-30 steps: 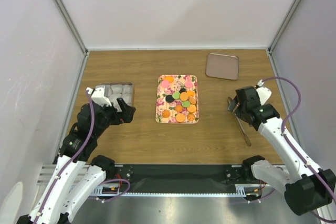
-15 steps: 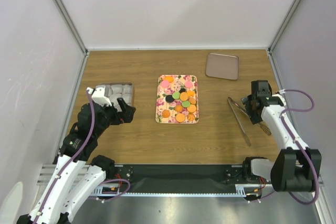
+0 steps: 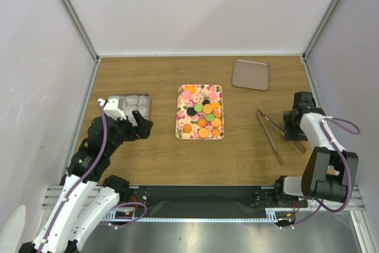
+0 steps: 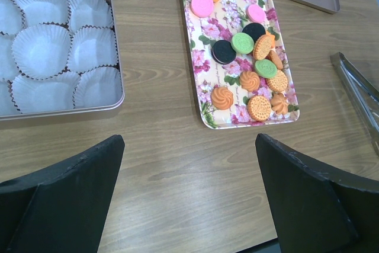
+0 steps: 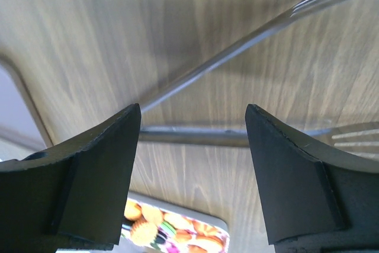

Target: Pack the cookies

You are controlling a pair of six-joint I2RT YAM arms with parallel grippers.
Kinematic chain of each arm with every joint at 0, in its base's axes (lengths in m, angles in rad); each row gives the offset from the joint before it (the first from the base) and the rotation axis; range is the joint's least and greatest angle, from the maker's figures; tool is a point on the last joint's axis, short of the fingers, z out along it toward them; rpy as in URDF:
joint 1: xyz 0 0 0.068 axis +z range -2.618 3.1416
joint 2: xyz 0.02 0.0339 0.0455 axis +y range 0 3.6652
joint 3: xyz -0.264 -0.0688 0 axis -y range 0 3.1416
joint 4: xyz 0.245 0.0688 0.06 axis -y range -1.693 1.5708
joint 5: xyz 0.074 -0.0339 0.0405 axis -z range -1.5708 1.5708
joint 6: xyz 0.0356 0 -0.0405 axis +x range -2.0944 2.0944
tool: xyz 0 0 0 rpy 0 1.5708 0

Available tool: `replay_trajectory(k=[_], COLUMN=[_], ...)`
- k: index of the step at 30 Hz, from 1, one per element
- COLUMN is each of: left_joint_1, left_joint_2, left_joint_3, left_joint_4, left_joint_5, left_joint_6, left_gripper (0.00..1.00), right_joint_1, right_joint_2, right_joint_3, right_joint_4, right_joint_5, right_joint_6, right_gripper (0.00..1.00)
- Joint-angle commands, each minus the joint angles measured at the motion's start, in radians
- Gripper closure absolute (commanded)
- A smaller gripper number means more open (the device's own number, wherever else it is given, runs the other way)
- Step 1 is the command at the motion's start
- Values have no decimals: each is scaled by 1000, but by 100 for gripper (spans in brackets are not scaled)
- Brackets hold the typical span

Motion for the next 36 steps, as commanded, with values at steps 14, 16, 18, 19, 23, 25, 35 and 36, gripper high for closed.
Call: replay_trajectory(k=[14,16,18,19,23,25,35,36], left_joint_1=[-7,-7,-7,-7,-7,-7,-7,-6], left_joint_2=[-1,-3,-4,-4,-1,2,7,5], left_joint_3=[1,3,3,3,3,3,4,4], left_joint_4=[25,25,25,26,25,25,43,48], left_joint_5=[-6,-9,-9,-9,-10,-9,80,97], left_joint_6=[10,10,10,10,11,10,31,37], left_gripper=[0,0,0,0,0,0,0,0], right_joint_1=[-102,-102,-102,-102,-102,-102,-22,7], right_joint_2=[192,206,217,220,235,237,189,171], right_joint_3=[30,31,30,33,71,105,272,283], right_joint_4=[40,44,55,57,47,46,199,243], right_joint_5=[-32,-32,-34,-31,-22,-17,-178,-207], right_joint_6=[73,76,74,74,15,-15,-380,-404], right_gripper=[30,35,40,43,79,93,100,100])
